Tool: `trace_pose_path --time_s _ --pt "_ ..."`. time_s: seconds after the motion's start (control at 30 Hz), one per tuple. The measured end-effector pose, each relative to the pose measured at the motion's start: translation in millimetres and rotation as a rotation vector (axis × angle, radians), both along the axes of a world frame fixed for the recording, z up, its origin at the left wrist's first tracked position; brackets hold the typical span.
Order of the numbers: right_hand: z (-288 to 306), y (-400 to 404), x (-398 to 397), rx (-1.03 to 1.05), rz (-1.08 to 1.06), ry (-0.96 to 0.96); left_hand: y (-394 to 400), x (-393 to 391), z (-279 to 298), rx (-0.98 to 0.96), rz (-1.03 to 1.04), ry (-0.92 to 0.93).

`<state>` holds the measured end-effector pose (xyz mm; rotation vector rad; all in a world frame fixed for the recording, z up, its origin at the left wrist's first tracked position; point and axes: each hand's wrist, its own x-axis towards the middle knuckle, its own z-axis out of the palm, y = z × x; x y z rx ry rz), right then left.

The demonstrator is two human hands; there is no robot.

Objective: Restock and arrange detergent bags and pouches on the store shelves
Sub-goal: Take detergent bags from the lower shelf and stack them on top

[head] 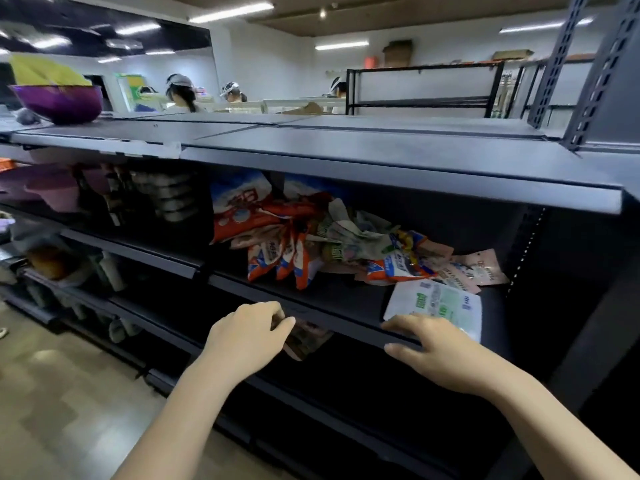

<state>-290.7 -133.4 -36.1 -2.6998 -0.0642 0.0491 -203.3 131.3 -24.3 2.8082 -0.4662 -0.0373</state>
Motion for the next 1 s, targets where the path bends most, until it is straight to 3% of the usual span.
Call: trace_pose_path --time_s 0.4,1.0 --pt "27 76 130 0.052 -0.053 0.053 87 137 2 -0.017 0.028 -0.046" --pt "37 98 342 0.172 -0.363 -0.279 98 343 -47 -0.257 0.134 0.046"
